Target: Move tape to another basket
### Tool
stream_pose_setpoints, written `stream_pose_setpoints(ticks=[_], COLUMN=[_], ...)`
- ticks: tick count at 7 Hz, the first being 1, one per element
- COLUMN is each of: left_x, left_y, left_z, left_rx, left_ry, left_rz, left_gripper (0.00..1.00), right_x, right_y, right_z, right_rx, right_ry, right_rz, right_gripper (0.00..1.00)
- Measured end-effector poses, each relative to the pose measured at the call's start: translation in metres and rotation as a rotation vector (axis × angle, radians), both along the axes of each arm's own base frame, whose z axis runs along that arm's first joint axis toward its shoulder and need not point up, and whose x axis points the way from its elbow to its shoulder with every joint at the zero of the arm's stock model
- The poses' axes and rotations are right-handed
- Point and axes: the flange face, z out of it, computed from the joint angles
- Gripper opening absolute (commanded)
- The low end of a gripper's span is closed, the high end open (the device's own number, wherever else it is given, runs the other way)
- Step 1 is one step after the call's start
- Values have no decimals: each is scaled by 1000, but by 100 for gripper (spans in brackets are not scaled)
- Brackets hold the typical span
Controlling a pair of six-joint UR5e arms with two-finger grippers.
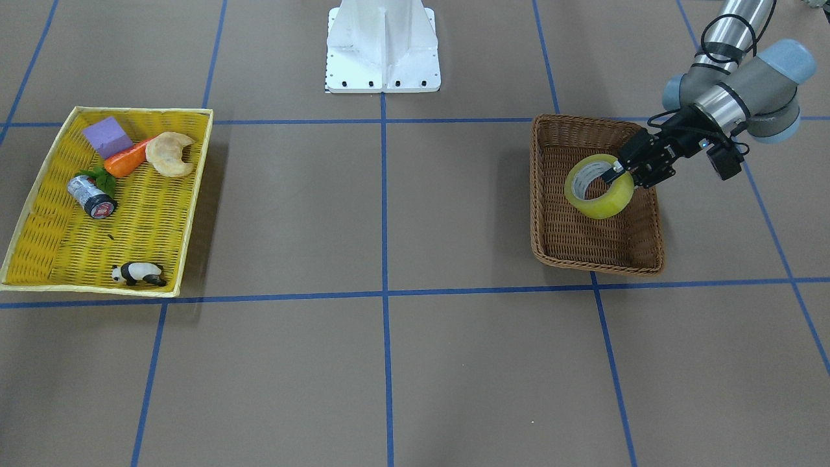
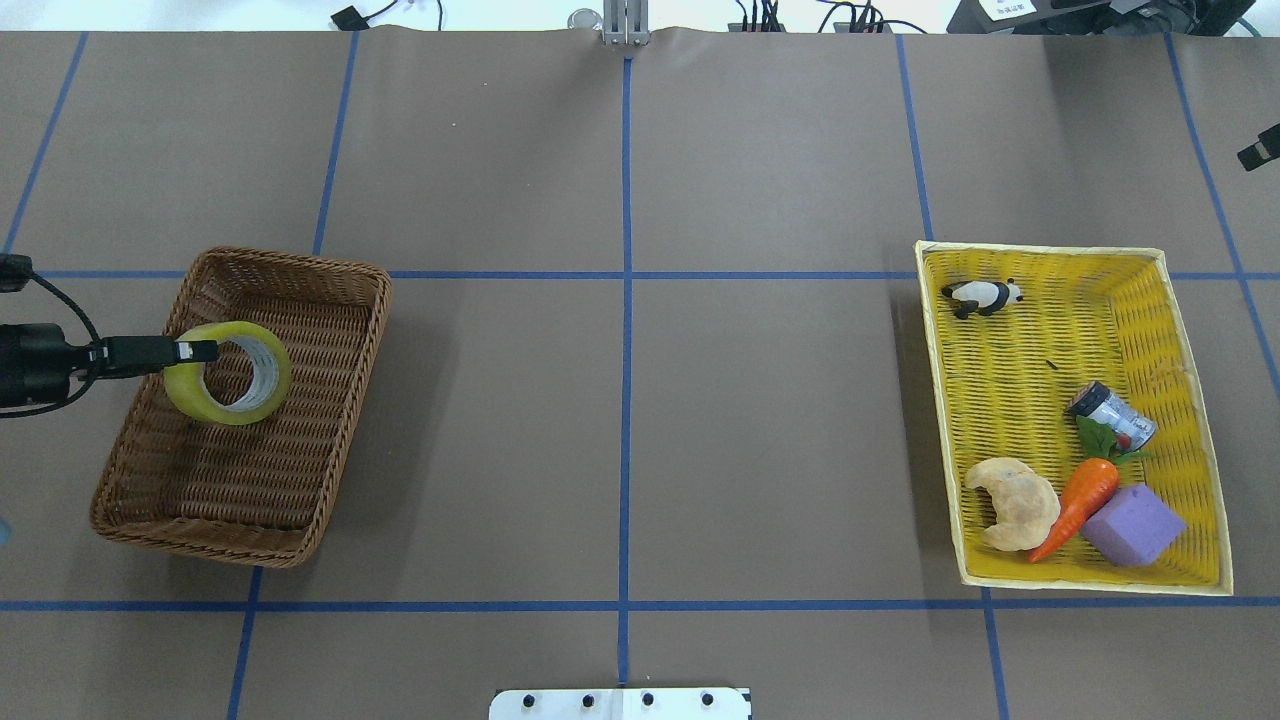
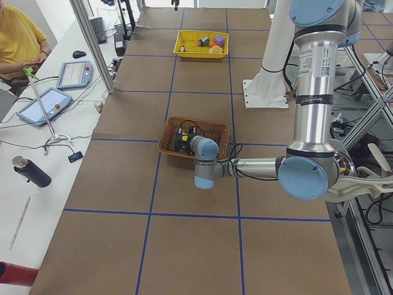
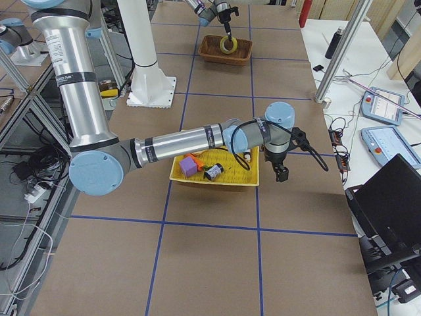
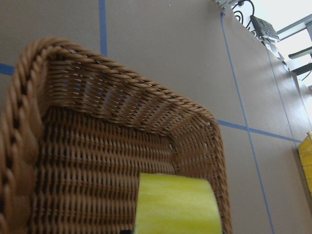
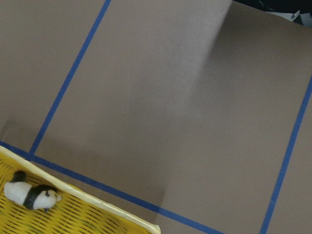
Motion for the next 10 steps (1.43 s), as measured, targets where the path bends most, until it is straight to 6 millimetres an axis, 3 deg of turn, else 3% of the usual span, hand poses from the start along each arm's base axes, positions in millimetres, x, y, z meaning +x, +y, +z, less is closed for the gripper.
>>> stream_pose_setpoints(ticks=[2, 6, 8, 10], left_x=[-49, -204, -241, -266], left_y=[-19, -42, -61, -90], left_z=[29, 79, 87, 87], left_rx=[37, 110, 217, 376], left_ry=[-77, -241, -431, -811], left_rz=[-62, -156, -202, -310], left_gripper=[99, 99, 99, 99], right_x=[1, 3, 5, 5], right_y=[1, 8, 15, 16], right_z=[0, 14, 21, 22], right_rx=[1, -28, -34, -34], right_ry=[0, 5, 5, 6], right_rz=[1, 4, 5, 6], right_gripper=[100, 100, 100, 100])
